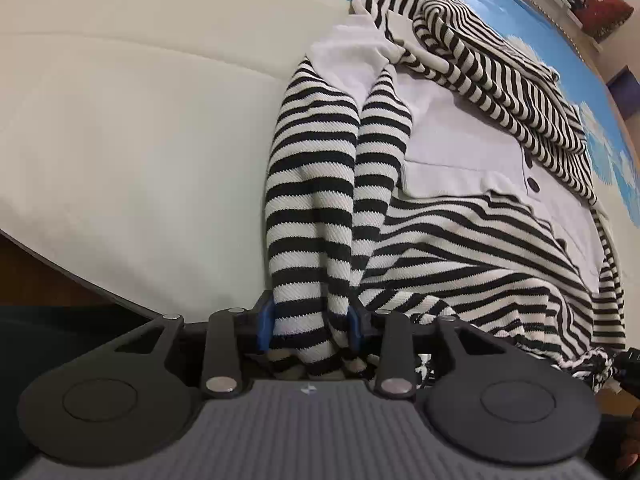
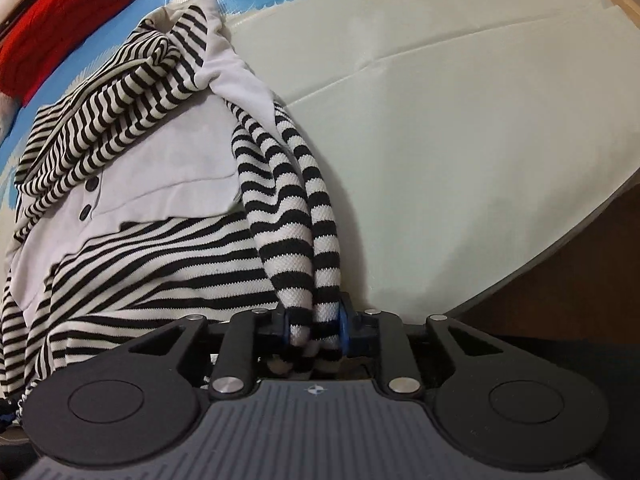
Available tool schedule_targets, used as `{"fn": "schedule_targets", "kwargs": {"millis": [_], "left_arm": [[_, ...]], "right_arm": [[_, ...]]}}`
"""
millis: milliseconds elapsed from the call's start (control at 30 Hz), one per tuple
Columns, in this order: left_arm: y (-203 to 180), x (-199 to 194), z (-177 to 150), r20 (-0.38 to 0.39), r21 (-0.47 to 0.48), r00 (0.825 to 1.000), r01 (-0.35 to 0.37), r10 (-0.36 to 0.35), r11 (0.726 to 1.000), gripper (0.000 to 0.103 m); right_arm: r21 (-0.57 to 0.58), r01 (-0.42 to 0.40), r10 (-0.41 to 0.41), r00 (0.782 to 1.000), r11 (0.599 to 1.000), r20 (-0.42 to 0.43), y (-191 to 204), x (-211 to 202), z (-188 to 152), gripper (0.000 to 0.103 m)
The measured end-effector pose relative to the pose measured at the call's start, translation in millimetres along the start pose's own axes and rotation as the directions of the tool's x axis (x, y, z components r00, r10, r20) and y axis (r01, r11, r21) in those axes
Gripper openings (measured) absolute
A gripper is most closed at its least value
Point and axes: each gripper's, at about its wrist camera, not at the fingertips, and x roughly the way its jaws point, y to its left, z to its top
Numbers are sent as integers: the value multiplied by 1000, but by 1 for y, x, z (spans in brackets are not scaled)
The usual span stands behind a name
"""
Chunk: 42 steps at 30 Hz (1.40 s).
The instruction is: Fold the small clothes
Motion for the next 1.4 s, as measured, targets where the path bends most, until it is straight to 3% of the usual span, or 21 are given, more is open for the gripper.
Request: {"fn": "schedule_targets", "kwargs": {"millis": [233, 400, 500, 667, 833, 1067, 1200, 1300, 1400], "left_arm": [[-5, 1, -4, 10, 39, 1000, -13, 13, 999, 37], [-9, -1, -5, 21, 69, 1000, 1, -2, 998, 16], [-14, -8, -4, 55, 107, 998, 1, -7, 994, 10], [-11, -38, 7, 79, 79, 993, 86, -92, 993, 9], [-17, -96, 25, 167, 128, 972, 146, -166, 981, 8], [-18, -184, 8, 211, 232, 951, 176, -226, 957, 8], [-4, -231, -11, 224, 249, 929, 237, -294, 939, 8], [4, -235, -7, 209, 215, 927, 266, -311, 940, 9], [4, -214, 18, 196, 198, 933, 264, -302, 944, 9]], "right_arm": [[-34, 8, -8, 1000, 999, -1, 4, -1, -4, 22], [-61, 8, -8, 1000, 998, 2, 9, -2, -6, 13], [-47, -5, 6, 1000, 999, 22, 7, -7, -4, 9], [-9, -89, 90, 992, 996, 84, 2, -43, 11, 8], [-37, -180, 183, 973, 983, 138, 7, -98, 29, 7], [-70, -328, 335, 921, 942, 199, -7, -186, 15, 7], [-110, -378, 394, 892, 919, 221, -15, -238, -9, 7], [-96, -392, 404, 892, 915, 201, -16, -244, -8, 7], [-95, -380, 392, 899, 920, 194, -5, -223, 10, 7]]}}
